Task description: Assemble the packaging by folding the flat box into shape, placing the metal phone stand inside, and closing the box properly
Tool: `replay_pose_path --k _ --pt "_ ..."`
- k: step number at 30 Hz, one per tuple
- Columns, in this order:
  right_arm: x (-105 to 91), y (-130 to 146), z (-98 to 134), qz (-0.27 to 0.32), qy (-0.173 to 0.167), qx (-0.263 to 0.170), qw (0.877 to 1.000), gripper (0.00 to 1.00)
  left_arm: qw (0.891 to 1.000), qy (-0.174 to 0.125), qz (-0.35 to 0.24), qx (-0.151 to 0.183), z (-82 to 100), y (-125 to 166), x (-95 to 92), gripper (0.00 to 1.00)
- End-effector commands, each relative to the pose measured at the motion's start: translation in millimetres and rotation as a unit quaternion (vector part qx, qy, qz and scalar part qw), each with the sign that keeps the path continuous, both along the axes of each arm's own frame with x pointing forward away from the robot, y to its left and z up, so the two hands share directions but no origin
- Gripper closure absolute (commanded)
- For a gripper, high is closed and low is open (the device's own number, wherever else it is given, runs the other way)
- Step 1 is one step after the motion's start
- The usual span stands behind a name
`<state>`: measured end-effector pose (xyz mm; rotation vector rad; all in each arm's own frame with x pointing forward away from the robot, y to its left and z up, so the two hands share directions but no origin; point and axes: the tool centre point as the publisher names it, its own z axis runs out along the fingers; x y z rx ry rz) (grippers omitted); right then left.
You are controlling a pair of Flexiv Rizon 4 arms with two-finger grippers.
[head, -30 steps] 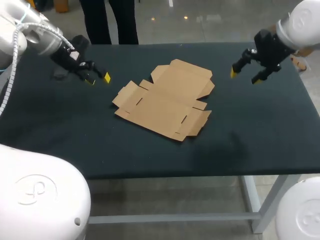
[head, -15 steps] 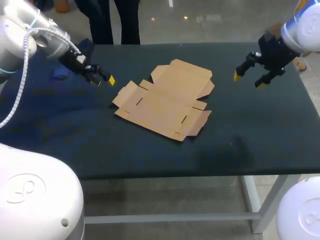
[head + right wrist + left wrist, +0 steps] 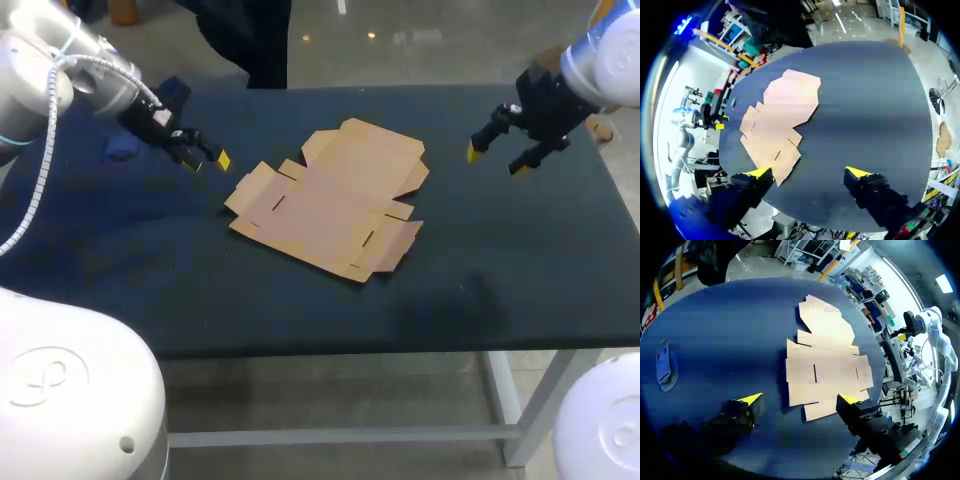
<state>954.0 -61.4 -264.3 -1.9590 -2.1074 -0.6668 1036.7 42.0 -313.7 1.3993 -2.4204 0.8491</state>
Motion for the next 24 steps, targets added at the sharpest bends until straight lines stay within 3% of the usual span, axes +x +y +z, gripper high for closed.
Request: replay_pose_path --k 1,2,14,24 --pt "-22.5 -8.2 -0.1 0.01 0.01 -0.019 1.0 0.0 0.997 0.031 -0.073 -0.006 -25.2 -8.6 18.7 0.0" --pt "-21.3 -8.5 -0.9 0.01 0.01 -0.019 1.0 0.0 0.997 0.029 -0.07 -0.005 -51.7 -17.3 37.5 0.0" --pt "-14.2 -7.6 -5.6 0.018 0.011 -0.013 1.0 0.0 0.998 0.006 -0.061 -0.003 -36.7 -14.4 28.4 0.0" --pt "-21.8 -8.0 -2.6 0.019 0.008 -0.014 1.0 0.0 0.998 0.009 -0.069 -0.003 -50.9 -21.5 34.0 0.0"
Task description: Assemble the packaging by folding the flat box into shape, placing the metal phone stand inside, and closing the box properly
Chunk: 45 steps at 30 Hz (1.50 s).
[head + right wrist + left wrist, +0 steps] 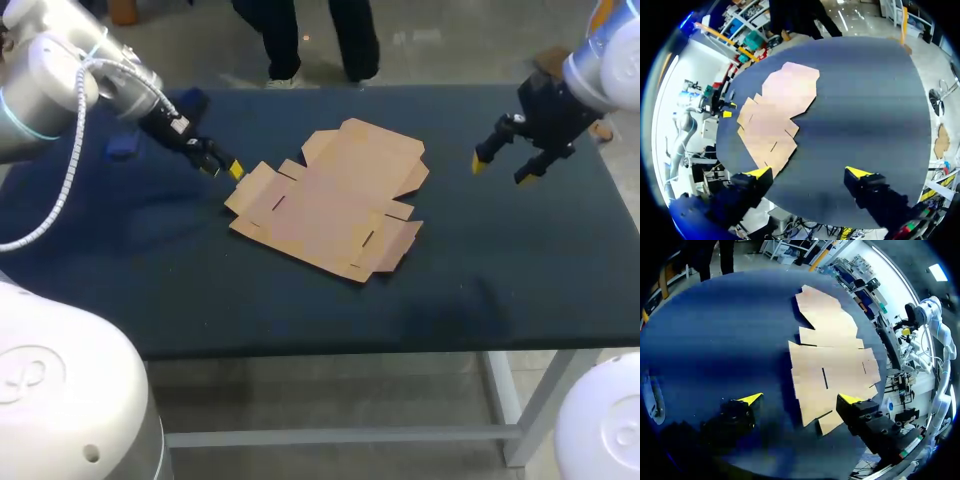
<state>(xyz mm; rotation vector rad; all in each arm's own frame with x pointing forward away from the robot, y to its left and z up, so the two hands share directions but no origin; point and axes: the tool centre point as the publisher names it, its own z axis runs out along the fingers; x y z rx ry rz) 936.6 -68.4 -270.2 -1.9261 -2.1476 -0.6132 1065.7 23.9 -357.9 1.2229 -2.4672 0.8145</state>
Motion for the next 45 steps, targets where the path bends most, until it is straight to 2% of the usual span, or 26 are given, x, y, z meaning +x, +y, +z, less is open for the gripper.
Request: replay_pose_path --k 1,8,9,11,14,16,23,25,27,31,37,45 --pt "-5.0 -1.2 3.7 0.001 -0.002 -0.001 1.0 0.0 1.0 0.006 -0.005 -0.002 -8.0 -4.0 5.5 0.0" --pt "-7.3 -0.4 4.7 0.002 -0.003 -0.001 1.0 0.0 1.0 0.022 -0.017 -0.003 -19.1 -10.8 7.3 0.04" --pt "-7.4 -0.4 4.7 0.003 -0.002 -0.001 1.0 0.0 1.0 0.023 -0.019 -0.003 -20.4 -12.0 7.2 0.07" --pt "-7.5 0.1 4.4 0.003 -0.002 -0.001 1.0 0.0 0.999 0.029 -0.025 -0.003 -22.6 -14.5 6.6 0.22" --pt "-7.7 0.5 3.9 0.004 -0.001 -0.001 1.0 0.0 0.999 0.035 -0.033 -0.003 -25.3 -17.9 4.6 0.49" --pt "-8.0 0.9 3.5 0.004 0.0 -0.001 1.0 0.0 0.999 0.039 -0.035 -0.001 -27.5 -19.8 3.2 0.53" --pt "-8.9 2.4 3.0 0.007 0.001 -0.001 1.0 0.0 0.997 0.057 -0.042 0.005 -36.7 -24.1 1.4 0.59" --pt "-9.1 2.6 2.9 0.007 0.002 -0.001 1.0 0.0 0.997 0.06 -0.045 0.005 -38.1 -24.9 0.9 0.69" --pt "-9.2 2.7 2.4 0.006 0.003 -0.001 1.0 0.0 0.997 0.064 -0.046 0.004 -39.0 -25.4 0.2 1.0" --pt "-9.3 2.8 1.9 0.006 0.004 0.0 1.0 0.0 0.997 0.067 -0.037 0.005 -39.7 -24.8 -2.9 1.0" --pt "-9.6 3.2 2.0 0.006 0.004 -0.001 1.0 0.0 0.998 0.064 0.007 -0.022 -34.2 -14.9 -11.3 1.0" --pt "-8.6 3.8 0.2 0.007 0.008 0.0 1.0 0.0 0.995 0.053 0.074 -0.035 -21.1 -4.8 -33.5 1.0"
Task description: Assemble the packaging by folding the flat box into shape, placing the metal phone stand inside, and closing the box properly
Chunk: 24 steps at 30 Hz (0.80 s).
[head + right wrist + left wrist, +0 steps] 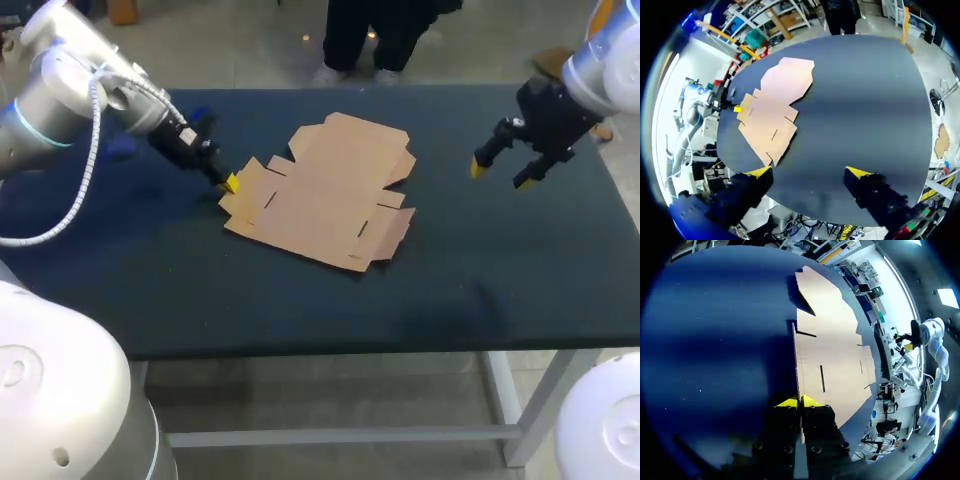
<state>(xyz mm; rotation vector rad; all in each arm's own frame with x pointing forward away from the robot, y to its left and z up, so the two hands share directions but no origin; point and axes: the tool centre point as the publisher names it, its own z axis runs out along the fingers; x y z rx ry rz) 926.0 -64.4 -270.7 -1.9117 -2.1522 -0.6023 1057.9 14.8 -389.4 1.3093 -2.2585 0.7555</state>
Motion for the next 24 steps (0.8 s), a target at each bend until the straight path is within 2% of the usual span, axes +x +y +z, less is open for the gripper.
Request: replay_pose_path --k 1,10,13,17,18,19,20,21,24 --pt "2.1 -0.1 0.7 0.001 0.004 0.0 1.0 0.0 0.998 -0.031 0.046 0.0 11.0 4.7 -27.3 1.0" --pt "3.1 -1.2 -0.2 0.001 0.006 0.001 1.0 0.0 0.989 -0.01 0.146 0.005 14.4 13.1 -56.1 1.0" --pt "3.1 -1.9 -0.5 0.001 0.006 0.001 1.0 0.0 0.984 -0.006 0.178 -0.017 13.4 19.2 -66.9 1.0" --pt "3.3 -2.2 -1.4 0.001 0.008 0.002 1.0 0.0 0.982 -0.004 0.188 -0.022 9.2 23.3 -73.6 1.0" --pt "3.4 -2.1 -1.6 0.002 0.008 0.001 1.0 0.0 0.982 -0.004 0.189 -0.021 8.6 24.0 -74.4 0.92" --pt "3.5 -2.0 -1.6 0.002 0.008 0.001 1.0 0.0 0.982 -0.001 0.186 -0.021 8.3 24.6 -75.5 0.57" --pt "3.5 -2.0 -1.6 0.003 0.009 0.001 1.0 0.0 0.983 -0.001 0.184 -0.019 8.5 25.0 -76.2 0.14" --pt "3.5 -2.0 -1.6 0.003 0.009 0.001 1.0 0.0 0.983 -0.002 0.184 -0.016 8.7 25.2 -76.5 0.0" --pt "3.0 -2.2 -1.5 0.003 0.008 0.001 1.0 0.0 0.985 -0.006 0.173 -0.005 11.9 26.2 -77.0 0.0"
